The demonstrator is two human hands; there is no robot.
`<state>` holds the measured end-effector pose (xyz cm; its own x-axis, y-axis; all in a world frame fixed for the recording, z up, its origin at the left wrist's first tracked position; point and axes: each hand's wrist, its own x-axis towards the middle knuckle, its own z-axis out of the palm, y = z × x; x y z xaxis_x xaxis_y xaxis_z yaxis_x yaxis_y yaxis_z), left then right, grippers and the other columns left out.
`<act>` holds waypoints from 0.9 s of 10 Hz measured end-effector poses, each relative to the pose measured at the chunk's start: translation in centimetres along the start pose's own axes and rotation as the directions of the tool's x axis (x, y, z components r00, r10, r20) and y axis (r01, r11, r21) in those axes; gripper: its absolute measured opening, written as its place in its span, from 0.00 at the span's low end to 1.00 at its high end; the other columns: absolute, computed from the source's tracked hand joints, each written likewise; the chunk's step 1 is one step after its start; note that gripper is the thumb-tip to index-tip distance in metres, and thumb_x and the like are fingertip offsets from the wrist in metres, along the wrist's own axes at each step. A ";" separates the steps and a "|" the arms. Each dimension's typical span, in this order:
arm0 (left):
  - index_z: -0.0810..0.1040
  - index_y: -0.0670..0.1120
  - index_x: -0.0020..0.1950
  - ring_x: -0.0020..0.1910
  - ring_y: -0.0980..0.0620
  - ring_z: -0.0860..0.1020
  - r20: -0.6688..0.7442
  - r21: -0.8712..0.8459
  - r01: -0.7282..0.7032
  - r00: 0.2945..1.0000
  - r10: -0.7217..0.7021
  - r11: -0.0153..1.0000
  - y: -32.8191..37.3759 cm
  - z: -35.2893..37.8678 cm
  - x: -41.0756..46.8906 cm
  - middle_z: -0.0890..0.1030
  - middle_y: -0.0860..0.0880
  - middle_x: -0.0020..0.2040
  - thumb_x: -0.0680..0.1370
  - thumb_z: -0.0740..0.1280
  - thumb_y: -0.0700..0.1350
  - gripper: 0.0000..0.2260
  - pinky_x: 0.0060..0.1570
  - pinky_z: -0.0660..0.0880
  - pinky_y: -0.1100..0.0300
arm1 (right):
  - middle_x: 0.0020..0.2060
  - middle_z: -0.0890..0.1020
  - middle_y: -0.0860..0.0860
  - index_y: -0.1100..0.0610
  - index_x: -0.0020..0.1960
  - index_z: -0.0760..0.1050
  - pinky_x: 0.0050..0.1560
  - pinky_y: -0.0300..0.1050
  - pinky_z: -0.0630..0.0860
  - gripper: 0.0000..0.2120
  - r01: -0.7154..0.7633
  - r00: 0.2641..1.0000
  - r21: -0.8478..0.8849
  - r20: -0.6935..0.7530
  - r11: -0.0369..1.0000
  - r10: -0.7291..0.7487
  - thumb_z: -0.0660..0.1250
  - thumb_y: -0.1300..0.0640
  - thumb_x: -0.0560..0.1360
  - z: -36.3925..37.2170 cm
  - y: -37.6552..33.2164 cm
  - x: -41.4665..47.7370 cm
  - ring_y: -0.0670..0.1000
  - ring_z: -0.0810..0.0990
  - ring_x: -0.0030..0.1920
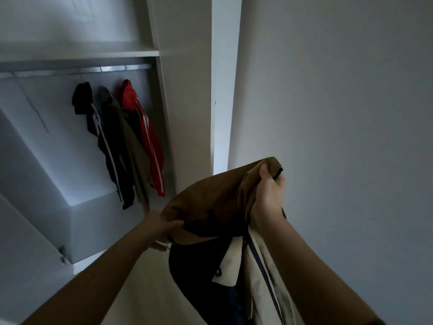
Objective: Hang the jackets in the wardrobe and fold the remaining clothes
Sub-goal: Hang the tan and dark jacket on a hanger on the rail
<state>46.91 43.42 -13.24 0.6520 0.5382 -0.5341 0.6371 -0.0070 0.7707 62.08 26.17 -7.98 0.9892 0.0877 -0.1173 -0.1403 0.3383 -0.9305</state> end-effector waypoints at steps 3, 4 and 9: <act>0.66 0.34 0.70 0.33 0.47 0.70 -0.163 -0.487 0.202 0.935 -0.316 0.850 -1.7 1.6 3.4 0.70 0.46 0.37 0.80 0.56 0.35 0.18 0.39 0.72 0.53 | 0.42 0.81 0.44 0.45 0.43 0.75 0.56 0.50 0.76 0.07 0.002 0.997 -0.111 0.070 0.994 0.006 0.62 0.52 0.80 0.6 2.3 0.9 0.49 0.80 0.48; 0.69 0.37 0.69 0.35 0.46 0.72 -0.158 -0.686 0.118 0.939 -0.305 0.718 -1.0 0.7 3.8 0.73 0.45 0.39 0.80 0.56 0.42 0.18 0.42 0.73 0.51 | 0.39 0.80 0.45 0.46 0.42 0.74 0.49 0.47 0.78 0.08 -0.015 0.993 -0.186 0.110 0.982 0.036 0.62 0.53 0.79 1.4 3.4 1.3 0.49 0.80 0.45; 0.67 0.37 0.71 0.69 0.37 0.69 -0.209 -0.758 -0.075 0.969 -0.132 0.648 -2.4 -16.9 8.6 0.70 0.36 0.70 0.82 0.56 0.46 0.20 0.62 0.69 0.45 | 0.41 0.78 0.53 0.55 0.46 0.74 0.41 0.43 0.76 0.04 0.065 0.893 -0.732 0.345 0.678 0.288 0.61 0.58 0.78 15.2 14.2 2.7 0.51 0.77 0.42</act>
<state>44.02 62.35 -13.86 0.4615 0.6989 -0.5465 0.0526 0.5934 0.8032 62.10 45.40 -16.25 0.8288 0.4993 -0.2525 -0.0006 -0.4506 -0.8927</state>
